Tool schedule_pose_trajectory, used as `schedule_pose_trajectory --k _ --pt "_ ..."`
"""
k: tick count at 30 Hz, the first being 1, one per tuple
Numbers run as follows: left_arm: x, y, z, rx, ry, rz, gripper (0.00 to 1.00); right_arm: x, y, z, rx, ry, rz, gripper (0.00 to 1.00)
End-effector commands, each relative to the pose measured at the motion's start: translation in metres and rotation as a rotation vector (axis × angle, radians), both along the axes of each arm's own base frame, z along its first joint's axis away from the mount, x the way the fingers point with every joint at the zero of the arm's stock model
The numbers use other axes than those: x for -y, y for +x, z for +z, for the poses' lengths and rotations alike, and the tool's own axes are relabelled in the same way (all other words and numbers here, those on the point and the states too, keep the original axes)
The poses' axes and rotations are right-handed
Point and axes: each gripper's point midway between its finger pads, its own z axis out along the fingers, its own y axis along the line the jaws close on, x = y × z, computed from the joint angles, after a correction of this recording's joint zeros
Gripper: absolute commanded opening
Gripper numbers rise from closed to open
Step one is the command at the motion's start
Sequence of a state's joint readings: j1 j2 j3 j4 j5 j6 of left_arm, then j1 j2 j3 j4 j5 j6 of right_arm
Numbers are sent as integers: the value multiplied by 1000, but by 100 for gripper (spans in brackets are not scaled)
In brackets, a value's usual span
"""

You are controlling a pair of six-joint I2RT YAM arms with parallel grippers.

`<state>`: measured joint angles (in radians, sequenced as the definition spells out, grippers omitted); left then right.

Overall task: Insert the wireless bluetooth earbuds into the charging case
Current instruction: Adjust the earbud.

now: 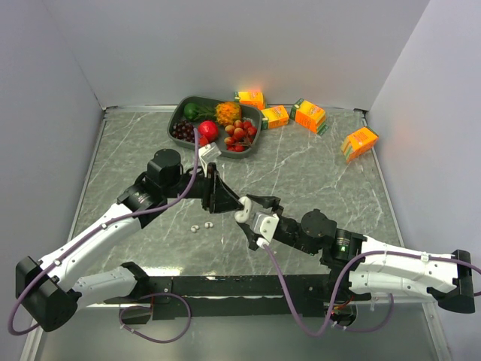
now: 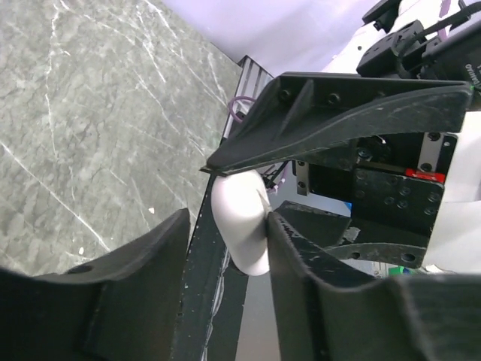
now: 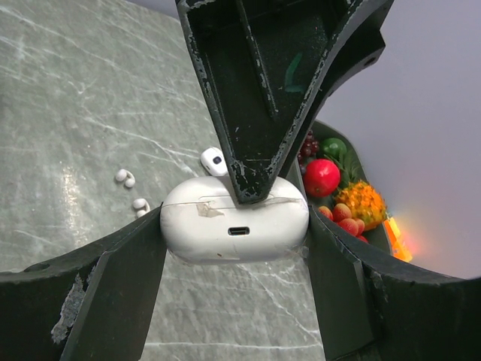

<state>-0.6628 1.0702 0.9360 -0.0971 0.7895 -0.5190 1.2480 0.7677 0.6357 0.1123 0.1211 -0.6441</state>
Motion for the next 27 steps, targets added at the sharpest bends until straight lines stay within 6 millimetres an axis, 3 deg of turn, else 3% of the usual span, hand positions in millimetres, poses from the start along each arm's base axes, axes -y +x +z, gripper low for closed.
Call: schedule_pose_trajectory --k 1,4,8,12,24,27 --pt "0 -7 12 32 -39 -32 48 1 -1 40 34 108 -6 9" --pt "0 -10 16 33 -54 -44 47 1 -2 38 32 106 -4 9" --pt "1 -11 15 16 -57 -53 69 1 -3 40 33 114 1 8" --pt "2 -12 11 2 -58 -63 72 1 -3 43 33 121 4 9" --pt "8 -15 15 -6 -98 -111 39 0 -4 43 32 120 15 9" --pt "8 -16 17 -13 -107 -122 25 -1 -5 41 30 112 16 9"
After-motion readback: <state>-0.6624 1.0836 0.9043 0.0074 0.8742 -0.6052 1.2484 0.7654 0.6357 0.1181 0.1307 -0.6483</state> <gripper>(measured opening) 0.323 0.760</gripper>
